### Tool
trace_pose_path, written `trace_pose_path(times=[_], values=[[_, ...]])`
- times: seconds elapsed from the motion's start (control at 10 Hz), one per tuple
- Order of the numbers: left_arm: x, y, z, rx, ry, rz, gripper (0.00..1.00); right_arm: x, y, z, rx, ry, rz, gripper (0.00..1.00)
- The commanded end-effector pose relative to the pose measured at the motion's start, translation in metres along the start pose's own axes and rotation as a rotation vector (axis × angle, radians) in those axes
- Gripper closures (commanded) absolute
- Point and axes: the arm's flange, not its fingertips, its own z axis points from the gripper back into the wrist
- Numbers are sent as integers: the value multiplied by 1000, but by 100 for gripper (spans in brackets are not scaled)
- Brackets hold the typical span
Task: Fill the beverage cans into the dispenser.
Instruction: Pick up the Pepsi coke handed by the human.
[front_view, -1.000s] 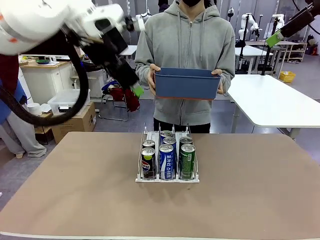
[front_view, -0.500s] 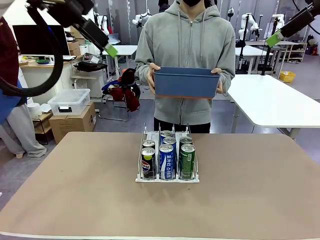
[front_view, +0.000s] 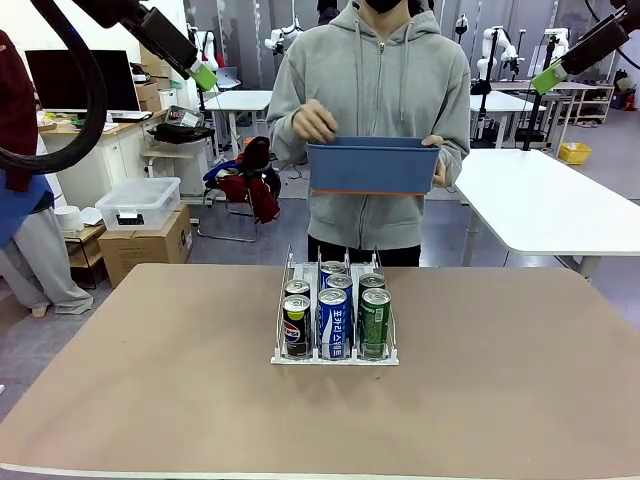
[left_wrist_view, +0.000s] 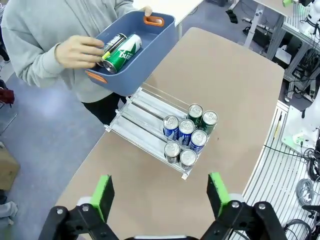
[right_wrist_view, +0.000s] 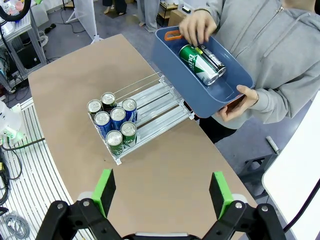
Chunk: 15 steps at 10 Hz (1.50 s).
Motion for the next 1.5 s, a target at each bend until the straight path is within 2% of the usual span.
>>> trace_pose_path(times=[0.0, 1.4], values=[[-1, 3, -3, 0, -2, 4, 1, 0, 0, 0, -4, 6, 3, 0], [-1, 3, -3, 0, -2, 4, 1, 0, 0, 0, -4, 6, 3, 0]])
